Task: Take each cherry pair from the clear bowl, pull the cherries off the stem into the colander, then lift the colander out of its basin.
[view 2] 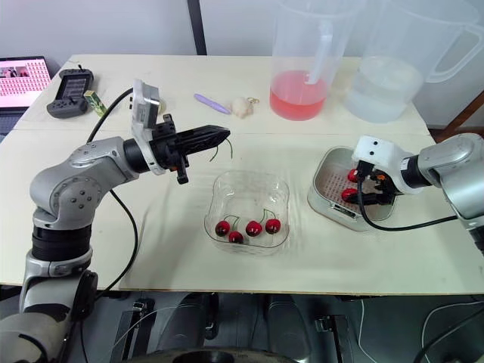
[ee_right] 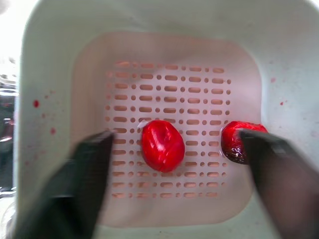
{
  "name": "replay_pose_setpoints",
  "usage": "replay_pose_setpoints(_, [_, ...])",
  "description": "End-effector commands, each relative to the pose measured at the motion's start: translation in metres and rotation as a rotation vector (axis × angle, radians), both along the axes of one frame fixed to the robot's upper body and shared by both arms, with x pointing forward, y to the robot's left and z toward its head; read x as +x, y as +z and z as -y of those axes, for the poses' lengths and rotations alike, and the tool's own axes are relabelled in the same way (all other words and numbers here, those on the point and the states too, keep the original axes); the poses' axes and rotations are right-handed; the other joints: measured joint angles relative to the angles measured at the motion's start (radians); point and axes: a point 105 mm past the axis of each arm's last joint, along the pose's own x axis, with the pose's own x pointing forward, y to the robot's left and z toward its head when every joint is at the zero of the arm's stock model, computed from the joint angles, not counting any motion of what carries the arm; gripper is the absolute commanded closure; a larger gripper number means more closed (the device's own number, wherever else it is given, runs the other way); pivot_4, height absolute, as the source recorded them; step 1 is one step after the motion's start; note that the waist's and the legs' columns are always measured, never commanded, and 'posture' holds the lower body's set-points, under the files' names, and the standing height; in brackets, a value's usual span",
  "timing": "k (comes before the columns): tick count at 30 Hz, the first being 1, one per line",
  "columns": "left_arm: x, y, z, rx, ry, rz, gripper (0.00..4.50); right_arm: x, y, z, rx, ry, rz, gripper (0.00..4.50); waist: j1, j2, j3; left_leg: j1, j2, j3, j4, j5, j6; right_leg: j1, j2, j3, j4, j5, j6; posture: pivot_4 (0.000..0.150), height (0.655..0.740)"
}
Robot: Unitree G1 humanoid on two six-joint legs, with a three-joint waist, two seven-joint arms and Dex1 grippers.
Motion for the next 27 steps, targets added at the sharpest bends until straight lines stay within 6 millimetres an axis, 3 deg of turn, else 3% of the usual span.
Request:
replay_pose_setpoints(1, [-0.006, 0.009, 0.0, 0.007, -0.01, 0.058, 4.5, -0.005, 0.048, 0.001, 0.042, 0.026, 0.095, 0.07, 0.0, 0.0, 0.0, 0.0, 0.0, 0.0, 0.0, 0.0, 0.0, 0.0, 0.0, 0.0, 0.0, 0.0, 0.0, 0.15, 0.7321])
replay_pose_setpoints(7, [-0.005, 0.007, -0.008, 0.019, 0.01, 0.037, 4.5, -0.022, 0.106, -0.041, 0.364, 0.199, 0.124, 0.07, -0.006, 0.0, 0.0, 0.001, 0.0, 0.0, 0.0, 0.0, 0.0, 0.0, 0.0, 0.0, 0.0, 0.0, 0.0, 0.15, 0.7321])
replay_pose_setpoints(11, [-0.004, 0.0, -0.028, 0.041, 0.062, -0.04, 4.5, -0.044, 0.129, -0.076, 0.51, 0.388, 0.083, 0.07, -0.003, 0.0, 0.0, 0.001, 0.001, -0.001, -0.001, 0.0, 0.0, 0.0, 0.001, 0.0, 0.001, 0.0, 0.0, 0.15, 0.7321])
replay_pose_setpoints(16, [-0.006, -0.017, -0.067, -0.023, 0.145, -0.278, 4.5, -0.062, 0.126, -0.106, 0.545, 0.557, 0.016, 0.07, -0.003, 0.0, 0.0, 0.001, 0.001, -0.001, 0.0, 0.0, 0.0, 0.0, 0.0, 0.0, 0.001, 0.0, 0.0, 0.15, 0.7321])
replay_pose_setpoints(19, [-0.018, -0.04, -0.093, -0.056, 0.176, -0.438, 4.5, -0.059, 0.123, -0.116, 0.569, 0.588, 0.014, 0.07, -0.005, 0.0, 0.0, 0.001, 0.001, -0.001, 0.0, 0.0, 0.0, 0.0, 0.0, 0.0, 0.001, 0.0, 0.0, 0.15, 0.7321])
replay_pose_setpoints(23, [-0.029, -0.093, -0.131, -0.01, 0.349, -0.633, 4.5, -0.052, 0.113, -0.125, 0.558, 0.607, 0.011, 0.07, -0.005, 0.0, 0.0, 0.001, 0.001, 0.0, -0.001, 0.0, 0.0, 0.0, 0.0, 0.0, 0.001, 0.0, 0.0, 0.15, 0.7321])
replay_pose_setpoints(27, [-0.036, -0.116, -0.146, -0.008, 0.419, -0.705, 4.5, -0.051, 0.109, -0.131, 0.559, 0.625, 0.004, 0.07, 0.002, 0.0, 0.0, 0.001, 0.001, 0.0, 0.0, 0.0, 0.0, -0.001, -0.001, -0.001, 0.002, 0.0, -0.001, 0.15, 0.7321])
